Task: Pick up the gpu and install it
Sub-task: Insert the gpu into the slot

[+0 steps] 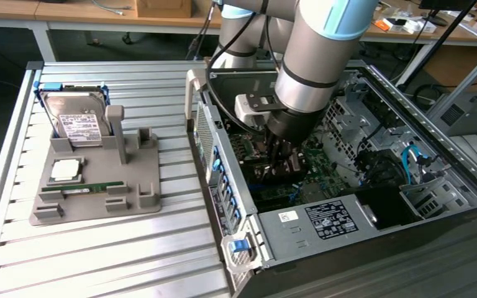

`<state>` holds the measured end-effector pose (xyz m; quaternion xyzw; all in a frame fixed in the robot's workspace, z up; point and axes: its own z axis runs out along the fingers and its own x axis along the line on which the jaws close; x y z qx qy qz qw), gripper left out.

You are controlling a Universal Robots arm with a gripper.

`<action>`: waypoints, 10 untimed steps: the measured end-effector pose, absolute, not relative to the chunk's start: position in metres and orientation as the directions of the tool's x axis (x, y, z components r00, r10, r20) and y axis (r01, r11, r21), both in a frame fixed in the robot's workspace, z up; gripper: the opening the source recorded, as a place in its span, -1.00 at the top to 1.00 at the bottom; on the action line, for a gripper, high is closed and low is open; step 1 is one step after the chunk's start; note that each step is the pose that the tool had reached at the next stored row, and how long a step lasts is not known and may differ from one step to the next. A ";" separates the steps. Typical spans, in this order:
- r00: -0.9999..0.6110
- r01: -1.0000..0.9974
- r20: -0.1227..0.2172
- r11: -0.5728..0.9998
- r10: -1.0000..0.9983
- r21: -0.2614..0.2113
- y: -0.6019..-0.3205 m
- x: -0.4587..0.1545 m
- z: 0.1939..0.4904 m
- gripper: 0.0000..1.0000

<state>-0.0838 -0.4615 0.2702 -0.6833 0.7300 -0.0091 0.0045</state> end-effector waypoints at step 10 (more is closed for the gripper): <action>-0.066 -0.998 0.006 0.066 -0.998 -0.019 -0.462 -0.085 0.267 0.47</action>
